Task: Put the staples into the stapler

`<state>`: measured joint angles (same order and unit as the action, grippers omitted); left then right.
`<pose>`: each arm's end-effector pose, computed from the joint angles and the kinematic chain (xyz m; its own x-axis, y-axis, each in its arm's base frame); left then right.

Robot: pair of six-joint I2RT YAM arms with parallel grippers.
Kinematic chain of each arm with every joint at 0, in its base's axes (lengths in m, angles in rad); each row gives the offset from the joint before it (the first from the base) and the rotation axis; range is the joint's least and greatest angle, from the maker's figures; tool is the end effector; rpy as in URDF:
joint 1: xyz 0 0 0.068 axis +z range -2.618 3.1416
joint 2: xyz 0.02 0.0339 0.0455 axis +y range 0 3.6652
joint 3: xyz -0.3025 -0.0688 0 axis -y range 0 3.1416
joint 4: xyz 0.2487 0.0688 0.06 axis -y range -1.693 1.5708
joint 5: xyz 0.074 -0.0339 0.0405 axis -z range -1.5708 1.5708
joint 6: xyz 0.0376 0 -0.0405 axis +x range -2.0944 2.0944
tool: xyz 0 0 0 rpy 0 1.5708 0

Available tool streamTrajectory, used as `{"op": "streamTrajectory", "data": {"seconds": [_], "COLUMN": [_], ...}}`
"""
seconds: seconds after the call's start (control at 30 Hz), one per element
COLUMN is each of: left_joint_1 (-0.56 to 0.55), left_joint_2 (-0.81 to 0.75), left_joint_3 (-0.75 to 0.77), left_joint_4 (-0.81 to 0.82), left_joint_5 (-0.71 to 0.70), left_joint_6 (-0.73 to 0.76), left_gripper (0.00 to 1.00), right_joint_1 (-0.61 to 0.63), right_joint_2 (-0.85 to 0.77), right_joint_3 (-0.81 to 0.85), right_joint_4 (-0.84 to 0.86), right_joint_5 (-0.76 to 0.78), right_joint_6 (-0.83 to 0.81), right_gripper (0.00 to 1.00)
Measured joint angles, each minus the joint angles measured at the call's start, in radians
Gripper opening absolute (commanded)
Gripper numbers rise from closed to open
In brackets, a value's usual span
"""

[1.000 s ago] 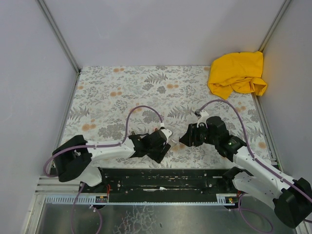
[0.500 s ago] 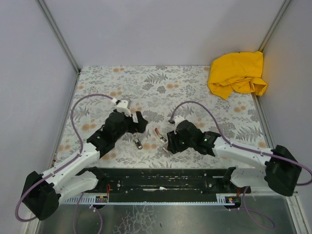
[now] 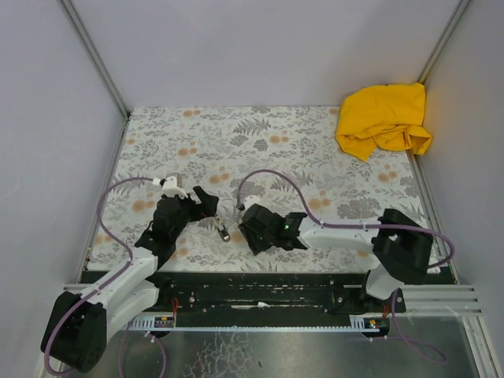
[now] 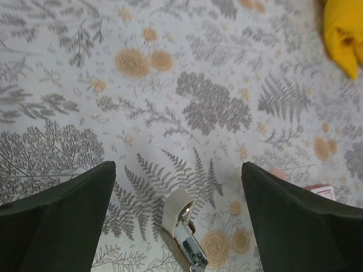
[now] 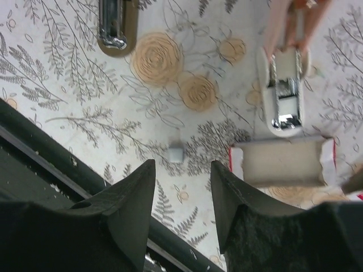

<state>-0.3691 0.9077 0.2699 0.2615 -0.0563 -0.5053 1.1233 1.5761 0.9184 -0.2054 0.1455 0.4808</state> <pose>0.1622 -0.0605 0.2110 -0.4506 -0.3439 -0.8238 0.1066 0.8955 -0.4321 0.1466 0.2928 0.2270 -0.6852 -0.3701 -0.6273 -0.6026 0.7718 0.2030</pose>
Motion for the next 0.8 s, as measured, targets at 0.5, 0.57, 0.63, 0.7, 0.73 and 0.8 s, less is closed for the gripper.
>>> {"op": "streamTrajectory", "data": {"seconds": [0.5,0.57,0.63,0.7,0.73,0.8], "left_joint_1": [0.003,0.003,0.003,0.003,0.003,0.003], "left_joint_2": [-0.256,-0.256,-0.255,-0.252,-0.249,-0.248], "left_joint_3": [-0.102,-0.102,-0.102,-0.102,-0.102,-0.102], "left_joint_4": [0.076,0.076,0.076,0.076,0.076,0.076], "left_joint_5": [-0.135,-0.135,-0.135,-0.134,-0.134,-0.13], "left_joint_6": [0.055,0.057,0.058,0.059,0.06,0.062], "left_gripper": [0.92,0.91,0.91,0.92,0.91,0.91], "right_joint_1": [0.076,0.077,0.077,0.077,0.077,0.077], "right_joint_2": [0.258,0.258,0.258,0.258,0.258,0.258], "right_joint_3": [0.202,0.203,0.203,0.204,0.204,0.204], "right_joint_4": [-0.099,-0.109,-0.12,-0.126,-0.127,-0.128], "right_joint_5": [0.1,0.105,0.108,0.109,0.111,0.115], "right_joint_6": [-0.021,-0.021,-0.02,-0.019,-0.018,-0.017], "right_gripper": [0.39,0.38,0.37,0.35,0.35,0.32]}}
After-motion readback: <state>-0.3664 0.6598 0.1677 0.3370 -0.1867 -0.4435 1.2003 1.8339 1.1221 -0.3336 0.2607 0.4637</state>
